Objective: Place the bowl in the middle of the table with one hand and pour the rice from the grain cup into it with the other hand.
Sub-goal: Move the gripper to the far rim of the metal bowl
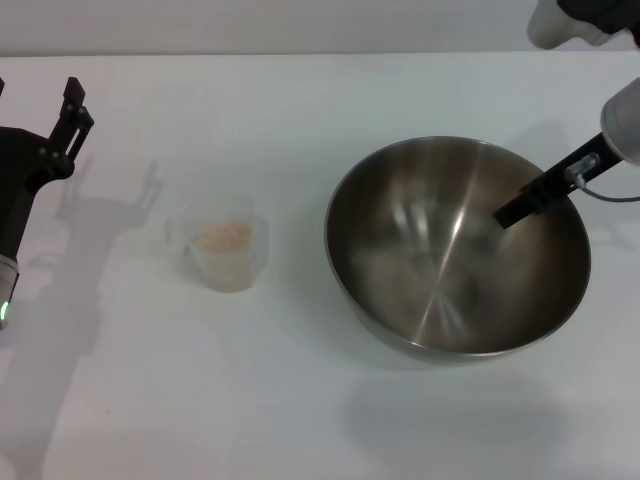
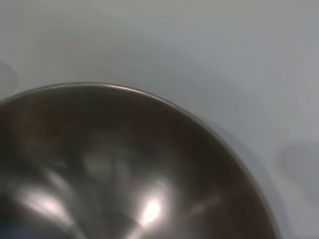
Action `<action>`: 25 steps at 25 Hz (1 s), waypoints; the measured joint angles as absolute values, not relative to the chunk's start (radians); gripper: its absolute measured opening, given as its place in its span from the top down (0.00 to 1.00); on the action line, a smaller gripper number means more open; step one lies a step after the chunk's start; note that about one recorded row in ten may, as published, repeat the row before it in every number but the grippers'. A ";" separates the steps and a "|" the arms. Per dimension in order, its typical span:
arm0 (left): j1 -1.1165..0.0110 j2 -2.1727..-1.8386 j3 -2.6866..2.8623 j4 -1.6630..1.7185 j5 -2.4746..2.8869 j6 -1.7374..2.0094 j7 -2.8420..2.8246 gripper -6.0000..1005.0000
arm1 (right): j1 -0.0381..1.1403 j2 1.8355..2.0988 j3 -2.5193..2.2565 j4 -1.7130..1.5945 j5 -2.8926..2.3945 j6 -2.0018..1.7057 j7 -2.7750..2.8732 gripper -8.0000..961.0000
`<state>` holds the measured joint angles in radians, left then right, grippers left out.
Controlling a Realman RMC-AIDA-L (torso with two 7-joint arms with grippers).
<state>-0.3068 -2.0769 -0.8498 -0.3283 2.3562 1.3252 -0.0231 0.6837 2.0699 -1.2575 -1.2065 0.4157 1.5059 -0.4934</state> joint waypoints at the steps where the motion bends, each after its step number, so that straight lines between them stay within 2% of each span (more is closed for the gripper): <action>1: -0.307 -2.077 -0.850 -0.328 2.356 1.325 -0.023 0.17 | 0.684 2.070 -1.257 -1.206 0.416 1.506 -0.493 0.31; 5: -0.307 -2.077 -0.850 -0.326 2.356 1.325 -0.023 0.17 | 0.683 2.072 -1.238 -1.204 0.425 1.506 -0.509 0.31; 8: -0.307 -2.077 -0.850 -0.327 2.356 1.325 -0.023 0.17 | 0.683 2.072 -1.232 -1.203 0.425 1.506 -0.513 0.53; 14: -0.307 -2.076 -0.850 -0.330 2.356 1.325 -0.023 0.18 | 0.681 2.072 -1.231 -1.199 0.426 1.505 -0.521 0.78; 25: -0.307 -2.075 -0.851 -0.333 2.356 1.328 -0.023 0.18 | 0.681 2.072 -1.154 -1.266 0.455 1.499 -0.561 0.97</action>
